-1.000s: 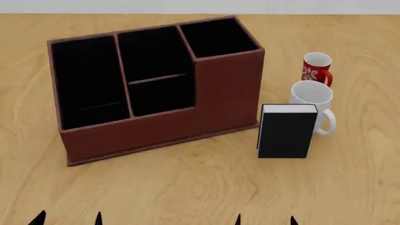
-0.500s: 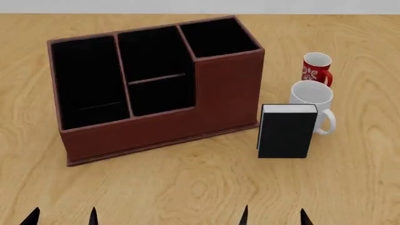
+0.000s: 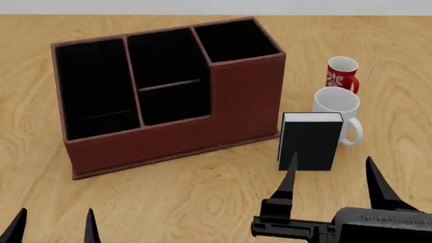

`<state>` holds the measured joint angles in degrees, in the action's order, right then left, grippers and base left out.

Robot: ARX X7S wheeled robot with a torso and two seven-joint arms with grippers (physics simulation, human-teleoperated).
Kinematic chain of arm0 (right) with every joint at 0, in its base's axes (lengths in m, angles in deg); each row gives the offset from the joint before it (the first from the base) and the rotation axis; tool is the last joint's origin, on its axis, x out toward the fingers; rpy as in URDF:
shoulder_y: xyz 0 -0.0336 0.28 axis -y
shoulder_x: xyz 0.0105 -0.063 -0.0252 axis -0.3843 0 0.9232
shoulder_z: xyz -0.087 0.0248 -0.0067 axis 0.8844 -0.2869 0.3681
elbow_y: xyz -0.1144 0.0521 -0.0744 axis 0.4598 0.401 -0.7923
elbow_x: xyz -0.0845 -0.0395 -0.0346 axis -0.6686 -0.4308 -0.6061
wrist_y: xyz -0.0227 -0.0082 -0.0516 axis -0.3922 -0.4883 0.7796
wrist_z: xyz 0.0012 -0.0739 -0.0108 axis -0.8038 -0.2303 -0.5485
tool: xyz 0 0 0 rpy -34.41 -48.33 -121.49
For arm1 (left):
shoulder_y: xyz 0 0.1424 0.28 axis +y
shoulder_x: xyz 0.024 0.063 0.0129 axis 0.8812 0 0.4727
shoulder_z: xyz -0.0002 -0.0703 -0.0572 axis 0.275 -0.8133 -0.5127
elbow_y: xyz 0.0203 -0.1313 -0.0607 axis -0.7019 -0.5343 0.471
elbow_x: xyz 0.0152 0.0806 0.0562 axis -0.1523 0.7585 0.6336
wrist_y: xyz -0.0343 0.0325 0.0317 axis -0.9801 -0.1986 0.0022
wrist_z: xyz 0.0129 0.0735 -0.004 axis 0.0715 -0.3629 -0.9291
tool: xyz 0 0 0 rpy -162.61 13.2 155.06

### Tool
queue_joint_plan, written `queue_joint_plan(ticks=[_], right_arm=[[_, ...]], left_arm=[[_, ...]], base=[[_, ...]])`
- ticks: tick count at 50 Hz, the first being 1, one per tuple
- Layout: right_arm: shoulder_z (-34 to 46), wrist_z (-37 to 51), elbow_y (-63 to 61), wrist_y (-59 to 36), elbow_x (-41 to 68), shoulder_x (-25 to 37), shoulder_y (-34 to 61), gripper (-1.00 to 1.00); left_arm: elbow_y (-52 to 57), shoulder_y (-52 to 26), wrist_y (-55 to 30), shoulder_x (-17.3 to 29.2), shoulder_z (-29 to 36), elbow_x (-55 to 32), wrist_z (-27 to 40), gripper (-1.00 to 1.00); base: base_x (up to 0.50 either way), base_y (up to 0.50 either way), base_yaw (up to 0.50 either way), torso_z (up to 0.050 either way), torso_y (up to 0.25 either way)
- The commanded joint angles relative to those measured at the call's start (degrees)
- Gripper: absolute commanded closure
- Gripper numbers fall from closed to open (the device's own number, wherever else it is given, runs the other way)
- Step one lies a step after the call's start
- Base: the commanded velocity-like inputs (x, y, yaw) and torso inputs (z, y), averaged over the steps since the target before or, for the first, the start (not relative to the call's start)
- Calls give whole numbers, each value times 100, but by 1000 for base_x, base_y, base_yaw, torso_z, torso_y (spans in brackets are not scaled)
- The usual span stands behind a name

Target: Pick up the book and place it in the right compartment of the caddy.

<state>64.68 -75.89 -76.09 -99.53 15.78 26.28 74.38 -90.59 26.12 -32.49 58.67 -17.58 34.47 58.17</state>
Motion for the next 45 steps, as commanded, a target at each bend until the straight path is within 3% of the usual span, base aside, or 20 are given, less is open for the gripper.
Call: queue_joint_plan(ticks=[1,8,26,35,45], right_arm=[[-183,120,-856,-1102,268,277,690,-100],[-425,209,-1313,-1795,441,478,1096,-100],[-822,308,-1897,-3178,745,1005,2169,-100],[-794,304,-1997,-3373,829,1085,2364,-100],[-735,351,-1973,-3381,826,1118,2499,-100]], left_arm=[[-561,-155,1286,27,54,194,184,-100],[-880,-263,1955,19,41,324,379,-100],[-1215,-398,2679,45,-121,1213,1143,-100],[-1329,-448,2951,31,-255,1639,1614,-100],[-1402,-511,3104,237,50,1668,2080,-100]], base=[[0,0,0,0,0],[0,0,0,0,0],[0,0,0,0,0],[84,0,0,0,0],[304,0,0,0,0]])
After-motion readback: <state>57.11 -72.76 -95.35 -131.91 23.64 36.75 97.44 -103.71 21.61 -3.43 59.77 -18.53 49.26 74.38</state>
